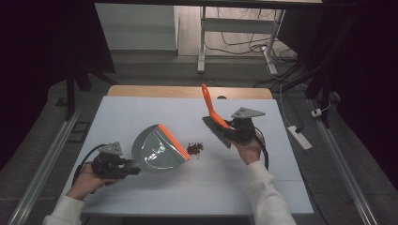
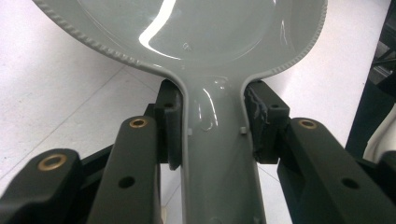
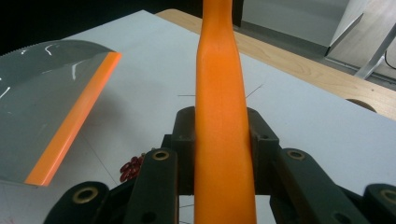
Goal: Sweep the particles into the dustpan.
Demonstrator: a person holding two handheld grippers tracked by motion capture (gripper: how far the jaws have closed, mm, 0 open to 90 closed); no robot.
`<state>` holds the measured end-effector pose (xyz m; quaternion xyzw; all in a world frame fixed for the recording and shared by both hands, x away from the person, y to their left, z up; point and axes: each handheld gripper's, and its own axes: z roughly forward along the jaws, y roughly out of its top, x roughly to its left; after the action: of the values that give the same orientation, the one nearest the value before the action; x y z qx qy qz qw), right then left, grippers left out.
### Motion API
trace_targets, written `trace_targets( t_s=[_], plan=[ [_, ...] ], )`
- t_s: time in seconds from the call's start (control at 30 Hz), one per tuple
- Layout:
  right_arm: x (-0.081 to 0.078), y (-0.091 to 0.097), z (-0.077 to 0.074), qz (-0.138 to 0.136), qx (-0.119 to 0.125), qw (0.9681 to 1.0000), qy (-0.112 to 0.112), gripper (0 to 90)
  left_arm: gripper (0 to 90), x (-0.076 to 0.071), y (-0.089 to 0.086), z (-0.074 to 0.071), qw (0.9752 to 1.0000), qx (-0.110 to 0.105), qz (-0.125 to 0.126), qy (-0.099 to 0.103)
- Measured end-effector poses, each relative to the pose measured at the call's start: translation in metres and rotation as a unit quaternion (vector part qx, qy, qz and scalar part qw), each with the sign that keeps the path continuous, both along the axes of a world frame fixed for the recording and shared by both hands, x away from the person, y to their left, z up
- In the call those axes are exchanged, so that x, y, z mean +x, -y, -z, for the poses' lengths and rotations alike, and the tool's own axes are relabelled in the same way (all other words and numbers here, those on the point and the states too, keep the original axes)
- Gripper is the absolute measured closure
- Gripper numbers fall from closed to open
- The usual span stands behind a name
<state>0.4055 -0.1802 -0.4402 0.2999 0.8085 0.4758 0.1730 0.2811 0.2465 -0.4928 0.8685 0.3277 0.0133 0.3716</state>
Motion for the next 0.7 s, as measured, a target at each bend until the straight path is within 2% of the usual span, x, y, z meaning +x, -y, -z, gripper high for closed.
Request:
trace_targets(
  t_s=[0.27,0.4,0.7],
  plan=[
    [0.004,-0.011,0.009,-0.011,-0.018,0.9997,-0.012,70.0,62.1,-0.001,0.005,0.002,0.9998,0.002,0.016,-0.008],
    [0.006,-0.015,0.015,-0.015,-0.031,0.9992,-0.018,70.0,62.1,-0.001,0.008,0.005,0.9994,0.008,0.027,-0.018],
    [0.008,-0.022,0.023,-0.016,-0.050,0.9982,-0.028,70.0,62.1,-0.001,0.013,0.010,0.9986,0.023,0.036,-0.031]
  ],
)
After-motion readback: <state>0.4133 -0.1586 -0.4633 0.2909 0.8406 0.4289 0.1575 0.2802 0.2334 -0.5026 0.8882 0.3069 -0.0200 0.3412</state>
